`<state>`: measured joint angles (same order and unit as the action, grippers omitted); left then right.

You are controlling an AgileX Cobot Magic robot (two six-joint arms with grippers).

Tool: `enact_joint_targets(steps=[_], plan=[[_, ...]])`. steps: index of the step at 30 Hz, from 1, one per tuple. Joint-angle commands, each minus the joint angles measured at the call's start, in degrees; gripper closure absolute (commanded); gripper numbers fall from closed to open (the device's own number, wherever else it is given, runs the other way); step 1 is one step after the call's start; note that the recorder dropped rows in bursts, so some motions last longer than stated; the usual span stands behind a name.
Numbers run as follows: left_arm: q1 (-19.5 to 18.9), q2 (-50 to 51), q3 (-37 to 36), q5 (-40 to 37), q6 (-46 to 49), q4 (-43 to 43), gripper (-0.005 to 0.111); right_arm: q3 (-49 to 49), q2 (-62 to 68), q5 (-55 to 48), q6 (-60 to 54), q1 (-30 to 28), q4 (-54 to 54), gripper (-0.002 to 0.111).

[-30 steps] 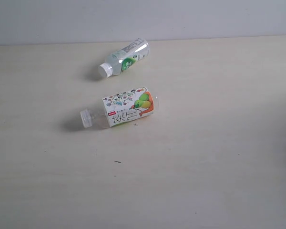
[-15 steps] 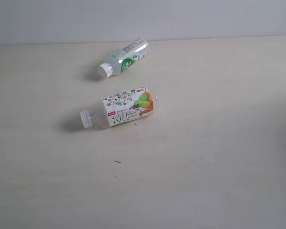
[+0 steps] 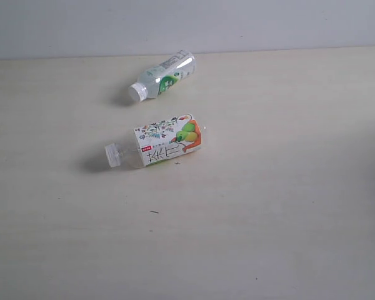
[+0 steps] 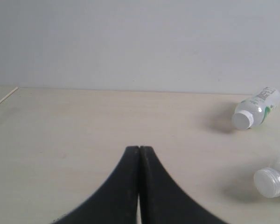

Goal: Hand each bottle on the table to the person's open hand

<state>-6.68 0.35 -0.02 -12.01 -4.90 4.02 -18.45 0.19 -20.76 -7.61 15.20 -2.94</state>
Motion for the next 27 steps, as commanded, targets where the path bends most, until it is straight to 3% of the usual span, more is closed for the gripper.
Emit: enact_joint_targets(steps=[1,22,27], plan=[[-0.1,-0.3,0.0,0.3,0.2,0.1,0.107,0.3,-0.2,0.4,0.1,-0.2,0.2,0.108],[-0.1,-0.3,0.0,2.6,2.1,0.3,0.107,0.3,-0.2,0.4,0.1,-0.2,0.2,0.108],[-0.1,-0.3,0.0,7.6,-8.3,-1.5,0.107,0.3,-0.2,0.4,0.1,-0.2,0.0,0.108]])
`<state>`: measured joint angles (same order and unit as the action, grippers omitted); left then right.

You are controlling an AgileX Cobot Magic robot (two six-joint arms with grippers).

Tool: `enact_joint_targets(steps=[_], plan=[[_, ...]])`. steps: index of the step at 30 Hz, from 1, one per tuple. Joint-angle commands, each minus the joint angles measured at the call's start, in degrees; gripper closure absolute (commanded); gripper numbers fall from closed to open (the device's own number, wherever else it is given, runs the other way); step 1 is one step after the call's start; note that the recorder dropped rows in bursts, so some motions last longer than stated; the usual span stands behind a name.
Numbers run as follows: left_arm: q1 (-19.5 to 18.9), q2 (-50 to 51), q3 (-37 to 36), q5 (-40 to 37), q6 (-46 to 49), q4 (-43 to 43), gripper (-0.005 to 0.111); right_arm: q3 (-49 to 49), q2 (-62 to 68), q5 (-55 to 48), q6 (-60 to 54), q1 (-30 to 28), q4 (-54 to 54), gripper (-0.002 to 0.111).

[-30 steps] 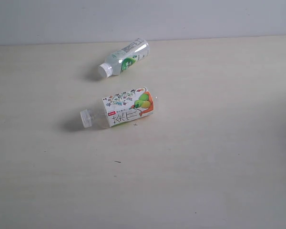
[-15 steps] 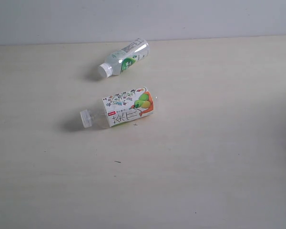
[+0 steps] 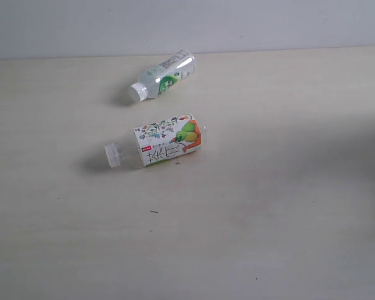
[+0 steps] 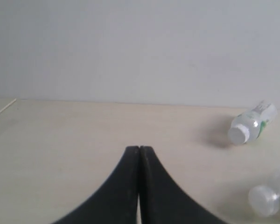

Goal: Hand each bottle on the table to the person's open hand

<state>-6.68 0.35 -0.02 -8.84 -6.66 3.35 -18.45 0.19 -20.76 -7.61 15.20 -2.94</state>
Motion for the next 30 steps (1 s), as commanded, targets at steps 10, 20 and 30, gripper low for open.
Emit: enact_joint_targets(steps=[10,20,30], plan=[[-0.1,-0.3,0.0,8.8,-18.0,-0.9,0.107,0.3,-0.2,0.4,0.1,-0.2,0.0,0.108],[-0.1,-0.3,0.0,9.2,-17.8,-0.9,0.107,0.3,-0.2,0.4,0.1,-0.2,0.1,0.108],[-0.1,-0.3,0.0,10.9,-17.8,-0.6,0.107,0.3,-0.2,0.4,0.1,-0.2,0.0,0.108]])
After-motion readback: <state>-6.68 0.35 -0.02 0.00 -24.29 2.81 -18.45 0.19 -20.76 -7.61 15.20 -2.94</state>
